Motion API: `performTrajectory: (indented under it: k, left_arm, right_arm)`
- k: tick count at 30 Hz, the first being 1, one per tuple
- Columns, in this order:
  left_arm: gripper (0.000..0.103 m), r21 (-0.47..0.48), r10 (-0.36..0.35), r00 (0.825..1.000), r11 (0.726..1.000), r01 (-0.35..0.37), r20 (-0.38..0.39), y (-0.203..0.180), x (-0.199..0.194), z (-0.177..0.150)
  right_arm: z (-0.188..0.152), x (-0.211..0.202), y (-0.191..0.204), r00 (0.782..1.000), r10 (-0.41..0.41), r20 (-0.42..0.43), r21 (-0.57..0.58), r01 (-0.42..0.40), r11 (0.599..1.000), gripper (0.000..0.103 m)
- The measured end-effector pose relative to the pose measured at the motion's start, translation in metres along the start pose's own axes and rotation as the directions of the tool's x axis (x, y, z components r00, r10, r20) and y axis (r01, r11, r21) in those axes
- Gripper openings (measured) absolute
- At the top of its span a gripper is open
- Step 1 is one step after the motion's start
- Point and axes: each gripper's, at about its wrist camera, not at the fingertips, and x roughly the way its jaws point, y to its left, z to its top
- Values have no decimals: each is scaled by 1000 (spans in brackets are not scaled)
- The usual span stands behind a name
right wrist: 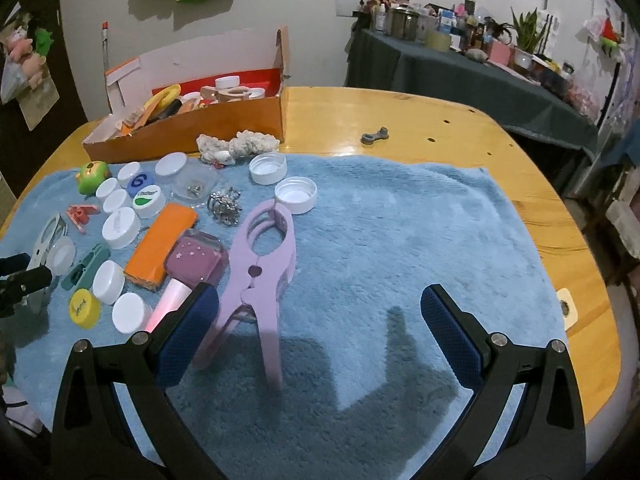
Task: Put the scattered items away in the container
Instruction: 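Move the left tool toward the grey-white clamp while the right tool approaches the lavender clamp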
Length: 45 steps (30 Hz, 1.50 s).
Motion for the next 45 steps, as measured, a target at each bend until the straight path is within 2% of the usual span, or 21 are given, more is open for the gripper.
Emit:
performTrajectory:
  k: [4,10,13,18,23,30,35,39,45]
  left_arm:
    - [103,8,7,1000,1000,-7,-6,2,1,0]
    - [103,24,21,1000,999,-21,-8,1,2,1]
    - [103,28,27,1000,999,-26,-9,1,3,2]
    - [103,21,17,1000,1000,-17,-12,3,3,3]
    - [103,30,22,1000,999,-21,-15,2,3,3]
    - [103,40,66,998,997,-65,-9,6,3,3]
    - [103,18,55,998,998,-55,-15,13,3,4]
    - [103,25,61,998,998,-61,-16,10,3,3]
    - [103,28,32,999,999,-31,-24,7,3,5]
  right_arm:
    - [3,6,5,999,31,-11,-1,-31,1000,103]
    - [4,15,15,1000,17,-15,-21,-17,1000,103]
    - [5,15,16,1000,11,-7,-20,-12,1000,99]
    - [6,15,14,1000,-15,-14,-30,14,999,84]
    - [5,19,11,999,14,-40,-14,-14,1000,84]
    - [6,15,7,998,-52,-27,-58,51,997,84]
    - [8,14,1,998,-66,-24,-46,65,997,84]
    - [11,12,9,999,-49,-7,-72,49,996,84]
    - [12,19,20,999,-46,-16,-116,44,992,84]
